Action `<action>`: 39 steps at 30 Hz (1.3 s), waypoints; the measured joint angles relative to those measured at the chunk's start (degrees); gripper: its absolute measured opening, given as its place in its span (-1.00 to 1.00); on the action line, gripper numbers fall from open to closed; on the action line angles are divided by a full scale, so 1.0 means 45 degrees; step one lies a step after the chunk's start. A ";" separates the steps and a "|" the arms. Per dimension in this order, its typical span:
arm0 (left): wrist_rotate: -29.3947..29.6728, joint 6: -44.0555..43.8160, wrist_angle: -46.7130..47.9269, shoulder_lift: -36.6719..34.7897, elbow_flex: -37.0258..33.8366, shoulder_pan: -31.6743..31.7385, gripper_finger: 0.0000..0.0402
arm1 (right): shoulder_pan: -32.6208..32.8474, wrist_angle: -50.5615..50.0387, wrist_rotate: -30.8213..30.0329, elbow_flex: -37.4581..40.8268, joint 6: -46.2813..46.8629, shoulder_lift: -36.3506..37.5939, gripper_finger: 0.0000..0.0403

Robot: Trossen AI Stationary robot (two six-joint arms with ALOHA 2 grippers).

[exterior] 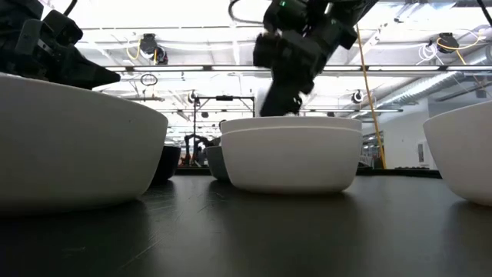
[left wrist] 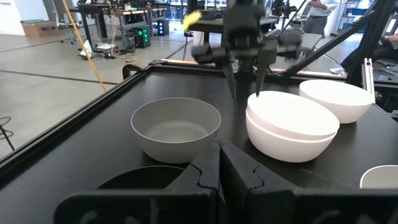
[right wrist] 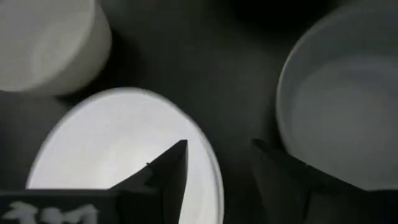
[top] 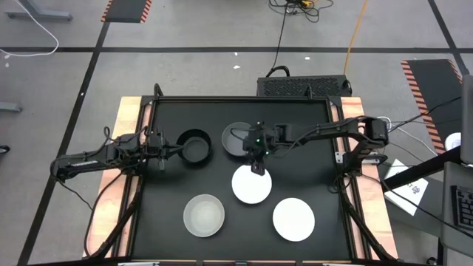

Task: Nest bowls inside each other
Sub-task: Stack the black bowl on the left white bowl

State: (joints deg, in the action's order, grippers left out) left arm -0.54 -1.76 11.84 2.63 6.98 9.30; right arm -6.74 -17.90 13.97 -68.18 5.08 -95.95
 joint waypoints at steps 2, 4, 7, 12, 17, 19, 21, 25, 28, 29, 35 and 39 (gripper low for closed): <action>0.0000 0.0000 -0.0003 -0.0002 0.0000 0.0000 -0.96 | 0.0027 0.0254 0.0001 0.0000 -0.0338 0.0458 -0.12; -0.0005 0.0000 -0.0006 -0.0001 0.0000 0.0000 -0.96 | 0.0105 0.0424 -0.0065 0.0003 -0.0606 0.0931 -0.12; -0.0005 0.0000 -0.0015 -0.0005 0.0000 0.0000 -0.96 | 0.0203 0.1148 -0.0062 0.0453 -0.0730 0.1814 -0.23; -0.0005 0.0007 0.0000 -0.0005 0.0000 0.0000 -0.96 | 0.0523 0.2629 -0.0060 0.2204 -0.1047 0.3458 -0.77; -0.0005 0.0044 -0.0029 -0.0005 0.0000 -0.0001 -0.96 | 0.0680 0.4562 -0.0048 0.4731 -0.0346 0.5366 -0.96; -0.0005 0.0044 -0.0022 -0.0005 0.0000 -0.0005 -0.96 | 0.0685 0.5192 -0.0043 0.5800 -0.0089 0.6197 -0.99; -0.0005 0.0042 -0.0024 -0.0005 0.0000 -0.0005 -0.96 | 0.0690 0.6103 -0.0053 0.6838 0.0117 0.7111 -0.99; -0.0005 0.0031 -0.0032 -0.0005 0.0000 -0.0005 -0.96 | 0.0690 0.7934 -0.0099 0.8752 0.0708 0.8928 -1.00; -0.0005 0.0019 -0.0033 -0.0005 0.0000 -0.0001 -0.96 | 0.0678 0.9031 -0.0171 1.0070 0.1112 1.0312 -1.00; -0.0005 0.0015 -0.0029 -0.0005 0.0000 -0.0005 -0.96 | 0.0680 0.9284 -0.0348 1.0496 0.1280 1.0766 -1.00; -0.0005 -0.0005 -0.0036 -0.0005 0.0000 -0.0002 -0.96 | 0.0690 0.9947 -0.1101 1.2294 0.1718 1.2832 -1.00; -0.0005 -0.0005 -0.0236 -0.0005 0.0000 -0.0005 -0.96 | 0.0690 0.9990 -0.1683 1.3081 0.1500 1.3793 -1.00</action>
State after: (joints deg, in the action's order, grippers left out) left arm -0.56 -1.78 10.78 2.61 6.98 9.28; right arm -3.64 27.05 6.40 -9.32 11.83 -33.89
